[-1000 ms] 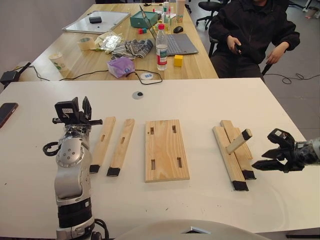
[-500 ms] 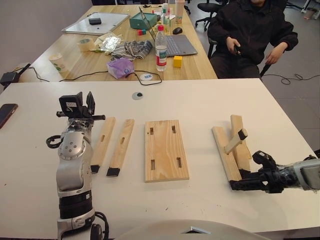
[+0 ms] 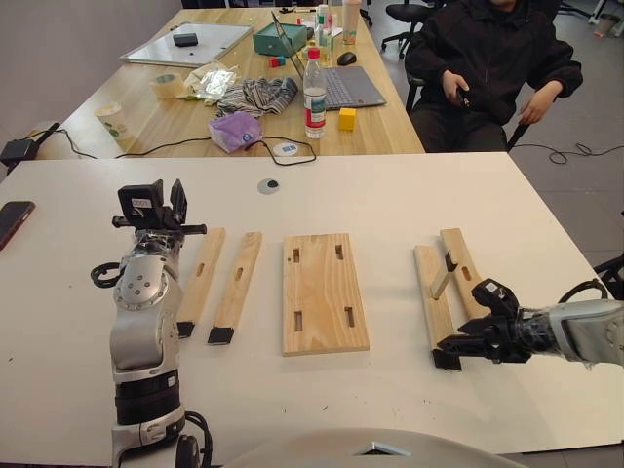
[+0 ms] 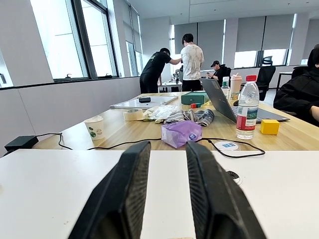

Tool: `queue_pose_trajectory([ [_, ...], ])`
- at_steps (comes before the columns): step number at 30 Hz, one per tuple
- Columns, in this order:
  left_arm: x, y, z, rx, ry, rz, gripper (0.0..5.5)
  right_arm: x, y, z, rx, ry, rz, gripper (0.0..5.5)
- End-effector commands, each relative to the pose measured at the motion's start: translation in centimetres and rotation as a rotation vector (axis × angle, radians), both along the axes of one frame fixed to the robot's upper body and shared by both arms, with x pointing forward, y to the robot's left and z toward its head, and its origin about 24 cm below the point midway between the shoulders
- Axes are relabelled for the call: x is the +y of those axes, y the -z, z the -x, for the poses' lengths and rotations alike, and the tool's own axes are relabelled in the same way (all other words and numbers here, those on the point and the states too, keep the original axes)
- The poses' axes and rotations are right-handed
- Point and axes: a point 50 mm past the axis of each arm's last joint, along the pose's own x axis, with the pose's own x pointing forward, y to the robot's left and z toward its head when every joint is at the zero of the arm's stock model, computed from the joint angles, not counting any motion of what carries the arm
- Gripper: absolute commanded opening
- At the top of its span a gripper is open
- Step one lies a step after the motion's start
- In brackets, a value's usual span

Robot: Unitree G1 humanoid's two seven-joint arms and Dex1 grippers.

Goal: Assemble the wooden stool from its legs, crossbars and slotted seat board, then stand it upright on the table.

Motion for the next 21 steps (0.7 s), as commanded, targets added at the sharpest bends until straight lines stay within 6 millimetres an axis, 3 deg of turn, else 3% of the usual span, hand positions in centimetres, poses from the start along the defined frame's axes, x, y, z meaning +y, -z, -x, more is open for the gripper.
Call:
queue_pose_trajectory([
  [1,-0.2,-0.4,-0.2,-0.009,0.004,-0.004,1.25,0.2,0.7,-0.1,-0.033,0.04,0.075,3.53],
  [13,-0.3,-0.3,-0.4,-0.007,0.008,0.001,1.25,-0.2,3.0,0.2,-0.034,0.114,0.14,3.53],
  [17,-0.3,-0.4,-0.4,-0.01,0.007,-0.001,1.25,-1.6,2.9,-2.0,-0.157,0.166,0.188,3.53],
  [21,-0.4,-0.4,-0.4,-0.011,0.007,0.002,1.25,-1.2,1.6,-4.1,-0.297,0.192,0.147,3.53],
])
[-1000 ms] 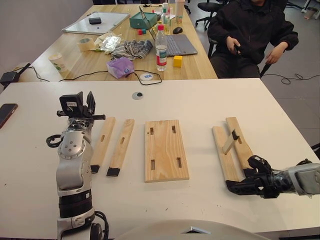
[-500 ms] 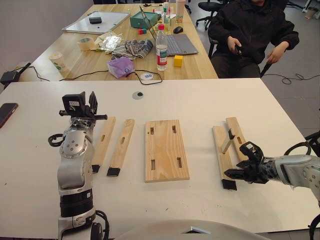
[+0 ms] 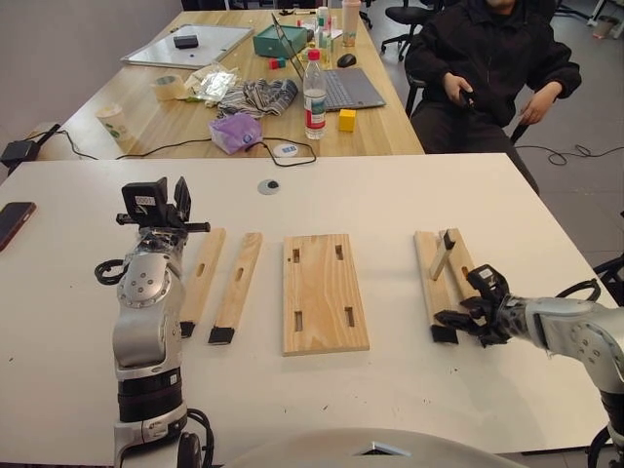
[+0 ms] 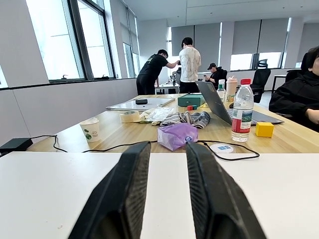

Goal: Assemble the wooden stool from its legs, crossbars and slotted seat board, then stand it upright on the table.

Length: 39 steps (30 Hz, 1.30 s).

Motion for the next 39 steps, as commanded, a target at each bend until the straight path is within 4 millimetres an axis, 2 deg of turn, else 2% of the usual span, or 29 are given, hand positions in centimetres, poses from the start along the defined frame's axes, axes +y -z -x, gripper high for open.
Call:
queue_pose_trajectory([
  [1,-0.2,-0.2,-0.2,-0.003,0.002,-0.001,1.25,0.3,-1.1,-1.6,-0.1,0.019,-0.004,3.53],
  [5,-0.2,-0.1,-0.4,-0.005,0.001,0.0,1.25,1.0,-1.3,-1.8,-0.104,0.02,-0.047,3.53],
  [8,-0.2,-0.2,-0.5,-0.005,0.004,-0.002,1.25,1.5,-0.3,-1.4,-0.063,0.021,-0.065,3.53],
  [15,-0.2,-0.4,-0.6,-0.012,-0.005,-0.009,1.25,1.0,2.5,-1.1,0.005,0.037,-0.019,3.53],
  [17,-0.5,-0.4,-1.0,-0.011,0.017,-0.009,1.25,1.1,3.1,-0.1,0.025,0.042,-0.022,3.53],
  [27,-0.6,-0.5,-1.1,-0.017,0.019,-0.002,1.25,1.2,3.4,1.1,0.024,0.005,0.003,2.12],
  [29,-0.6,-0.6,-1.2,-0.017,0.024,-0.003,1.25,1.4,3.3,0.8,-0.003,0.014,-0.022,2.07],
  [34,-0.5,-1.2,-1.7,-0.027,0.046,-0.009,1.25,2.5,1.6,-1.4,-0.105,0.131,-0.197,2.07],
  [35,-0.5,-1.4,-1.8,-0.029,0.055,-0.01,1.25,2.9,0.8,-2.3,-0.138,0.165,-0.268,2.07],
  [37,-0.6,-1.8,-2.3,-0.03,0.094,-0.001,1.25,4.2,-2.3,-4.9,-0.278,0.138,-0.415,2.07],
  [39,-1.3,-2.3,-2.6,-0.033,0.198,0.057,1.25,5.0,-6.1,-7.2,-0.412,0.037,-0.512,2.07],
])
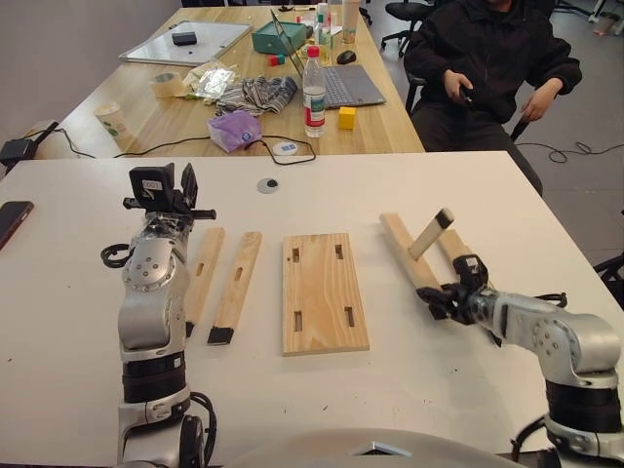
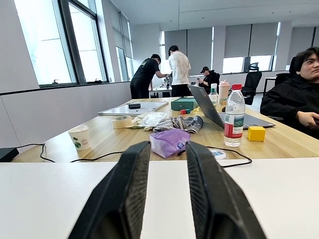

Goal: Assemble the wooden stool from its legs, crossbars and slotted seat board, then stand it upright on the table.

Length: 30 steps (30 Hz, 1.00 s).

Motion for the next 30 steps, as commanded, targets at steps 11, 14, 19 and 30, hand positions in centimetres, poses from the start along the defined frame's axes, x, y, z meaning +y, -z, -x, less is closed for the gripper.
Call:
queue_pose_trajectory([
  [11,-4.8,-8.8,-0.4,-0.137,1.031,0.473,2.26,3.7,-10.7,-5.1,-0.393,-0.631,-0.455,2.07],
  [14,-5.5,-8.9,-0.4,-0.119,1.1,0.479,2.72,4.1,-11.1,-4.8,-0.377,-0.738,-0.432,2.07],
  [19,-7.2,-7.9,0.2,-0.073,1.201,0.487,3.04,4.4,-11.5,-4.4,-0.369,-0.831,-0.426,2.06],
  [30,-6.6,-7.2,0.7,-0.082,1.238,0.56,3.04,4.7,-12.7,-3.1,-0.339,-0.976,-0.47,2.06],
])
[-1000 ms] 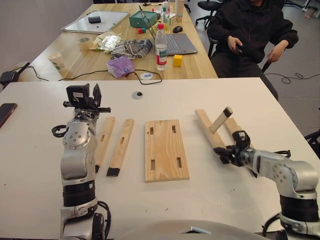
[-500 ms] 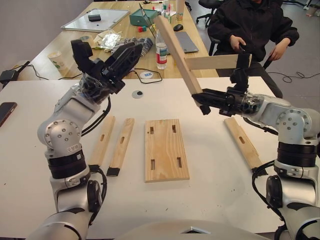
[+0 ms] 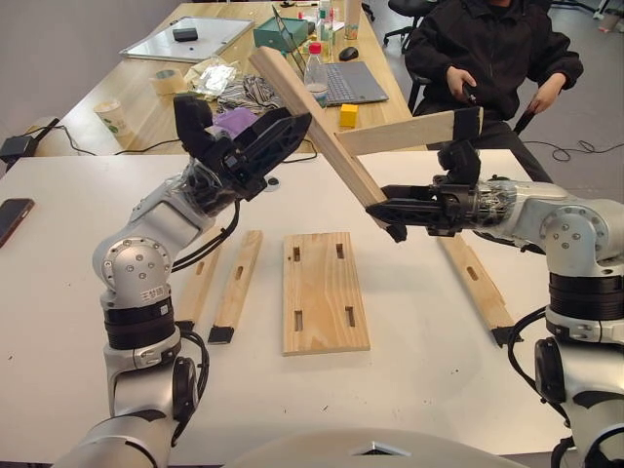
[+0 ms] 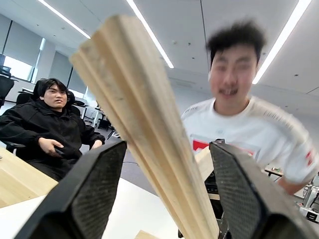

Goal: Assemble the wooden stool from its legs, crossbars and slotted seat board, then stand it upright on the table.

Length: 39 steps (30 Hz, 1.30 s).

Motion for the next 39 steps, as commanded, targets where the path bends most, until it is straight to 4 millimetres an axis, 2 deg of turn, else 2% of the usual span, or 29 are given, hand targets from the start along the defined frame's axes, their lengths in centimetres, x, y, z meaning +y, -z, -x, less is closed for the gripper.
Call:
queue_pose_trajectory([
  [1,0.3,0.3,0.3,0.005,0.024,0.018,3.04,0.1,-1.3,0.5,-0.023,-0.067,0.004,2.06],
  [7,0.1,0.4,1.2,-0.02,0.086,0.049,3.04,0.0,-1.3,1.0,-0.006,-0.124,0.03,2.06],
  [11,-0.1,0.5,1.8,-0.048,0.115,0.067,2.43,0.0,-1.3,1.2,-0.007,-0.161,0.057,2.06],
  [14,-0.3,0.7,2.5,-0.068,0.149,0.086,2.18,-0.1,-1.6,1.3,-0.018,-0.189,0.081,2.06],
  [18,-0.8,1.7,3.5,-0.07,0.2,0.084,2.11,-0.2,-3.0,1.1,-0.07,-0.228,0.13,2.06],
  [22,-1.1,4.1,3.9,-0.018,0.208,0.082,2.06,-0.4,-5.2,0.4,-0.14,-0.257,0.174,2.06],
  [26,-0.9,5.3,3.9,0.012,0.189,0.09,2.04,-0.7,-6.5,0.0,-0.179,-0.271,0.186,2.06],
  [31,-0.6,6.4,3.9,0.041,0.17,0.074,2.04,-1.0,-7.3,-0.3,-0.216,-0.263,0.192,2.06],
  [39,-0.8,6.8,3.6,0.049,0.156,0.073,2.04,-0.9,-8.3,-0.3,-0.262,-0.284,0.206,2.05],
])
